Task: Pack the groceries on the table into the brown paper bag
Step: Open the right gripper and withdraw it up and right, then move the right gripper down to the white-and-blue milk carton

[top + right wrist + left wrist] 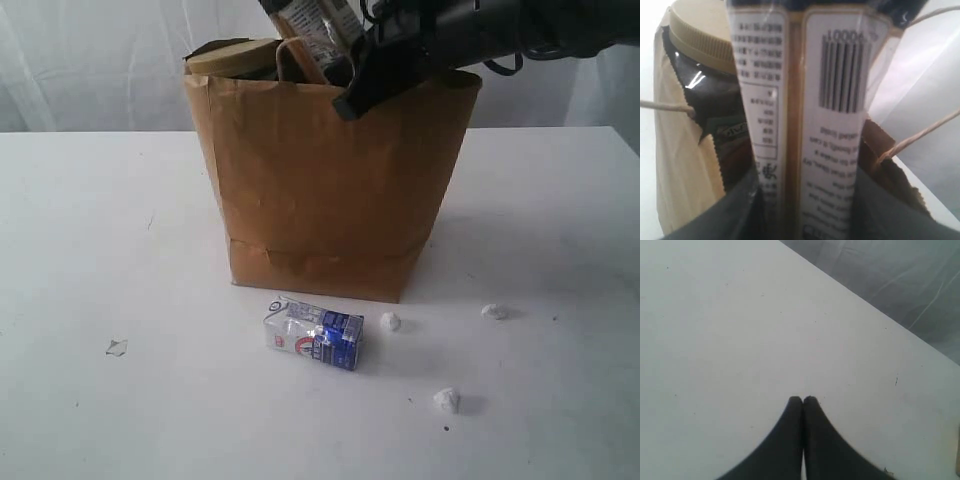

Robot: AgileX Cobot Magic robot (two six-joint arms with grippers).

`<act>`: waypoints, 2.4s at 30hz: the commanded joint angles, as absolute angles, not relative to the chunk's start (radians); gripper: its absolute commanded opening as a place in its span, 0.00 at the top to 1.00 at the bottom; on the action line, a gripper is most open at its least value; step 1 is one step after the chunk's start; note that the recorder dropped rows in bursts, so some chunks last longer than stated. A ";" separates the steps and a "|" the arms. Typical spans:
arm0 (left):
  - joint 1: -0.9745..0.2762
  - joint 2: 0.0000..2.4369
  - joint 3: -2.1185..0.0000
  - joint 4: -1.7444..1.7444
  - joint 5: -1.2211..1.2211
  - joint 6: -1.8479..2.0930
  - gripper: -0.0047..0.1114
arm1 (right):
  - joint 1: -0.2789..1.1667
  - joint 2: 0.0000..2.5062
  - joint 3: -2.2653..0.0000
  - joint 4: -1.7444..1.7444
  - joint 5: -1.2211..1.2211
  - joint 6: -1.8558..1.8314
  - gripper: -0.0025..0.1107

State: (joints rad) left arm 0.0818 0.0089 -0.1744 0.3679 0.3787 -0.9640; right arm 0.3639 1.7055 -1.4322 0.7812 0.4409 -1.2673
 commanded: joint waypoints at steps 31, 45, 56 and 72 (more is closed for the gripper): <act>0.075 0.000 -0.170 0.366 0.368 -0.963 0.96 | 0.360 1.559 -1.435 0.770 0.423 -1.113 0.63; 0.075 0.000 -0.170 0.366 0.329 -0.963 0.96 | 0.359 1.434 -1.435 0.765 0.424 -1.065 0.63; 0.075 0.000 -0.170 0.366 0.329 -0.963 0.96 | 0.359 1.316 -1.410 -0.208 1.103 -0.411 0.73; 0.075 0.000 -0.170 0.366 0.336 -0.963 0.96 | 0.360 1.313 -1.093 0.448 1.200 -0.628 0.98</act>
State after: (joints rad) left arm 0.0818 0.0089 -0.1744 0.3636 0.3345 -0.9623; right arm 0.3602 1.3104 -1.1172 0.4005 1.2159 -0.5945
